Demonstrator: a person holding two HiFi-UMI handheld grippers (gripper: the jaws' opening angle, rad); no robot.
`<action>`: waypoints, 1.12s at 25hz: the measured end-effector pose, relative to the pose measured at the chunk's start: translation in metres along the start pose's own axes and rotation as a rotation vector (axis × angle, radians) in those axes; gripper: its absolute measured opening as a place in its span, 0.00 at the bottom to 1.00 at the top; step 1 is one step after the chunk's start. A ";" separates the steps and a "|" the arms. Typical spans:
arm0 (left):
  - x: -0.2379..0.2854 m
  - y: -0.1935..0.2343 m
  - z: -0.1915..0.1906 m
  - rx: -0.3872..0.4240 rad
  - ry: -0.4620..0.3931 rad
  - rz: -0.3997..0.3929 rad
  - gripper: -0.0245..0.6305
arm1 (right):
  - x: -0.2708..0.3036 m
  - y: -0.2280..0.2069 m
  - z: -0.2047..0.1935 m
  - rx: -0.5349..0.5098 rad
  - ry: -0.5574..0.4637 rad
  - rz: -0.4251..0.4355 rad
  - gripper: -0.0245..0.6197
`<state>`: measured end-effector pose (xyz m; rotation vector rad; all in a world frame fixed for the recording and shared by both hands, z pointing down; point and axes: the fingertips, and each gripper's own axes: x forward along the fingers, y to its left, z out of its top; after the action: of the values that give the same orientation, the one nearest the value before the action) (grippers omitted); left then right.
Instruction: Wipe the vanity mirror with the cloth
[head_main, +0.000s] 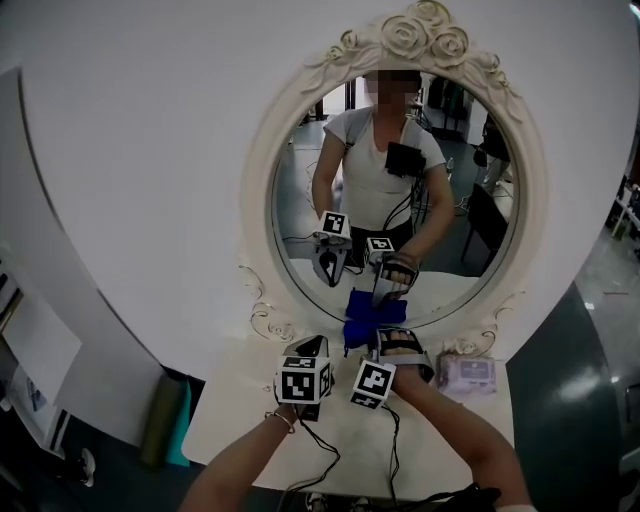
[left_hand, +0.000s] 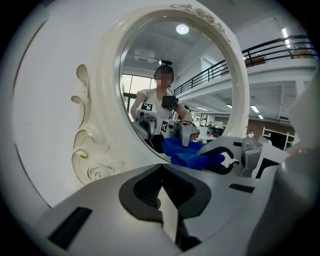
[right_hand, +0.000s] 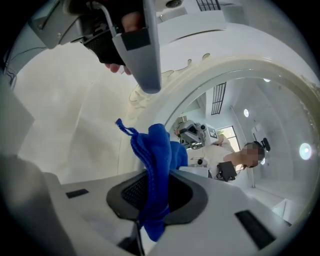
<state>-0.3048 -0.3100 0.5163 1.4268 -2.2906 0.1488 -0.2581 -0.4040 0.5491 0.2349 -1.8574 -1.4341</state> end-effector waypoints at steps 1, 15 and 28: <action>0.000 0.001 -0.005 -0.006 0.009 -0.001 0.05 | 0.002 0.007 0.000 -0.010 0.004 0.010 0.15; -0.009 -0.002 0.064 0.025 -0.118 -0.022 0.05 | -0.043 -0.031 -0.002 0.076 -0.099 -0.006 0.15; -0.096 -0.100 0.339 0.273 -0.547 -0.106 0.05 | -0.224 -0.387 -0.054 -0.100 -0.048 -0.740 0.15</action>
<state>-0.2843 -0.3828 0.1577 1.9150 -2.6934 0.0412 -0.1815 -0.4539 0.1081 0.9162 -1.8088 -2.0196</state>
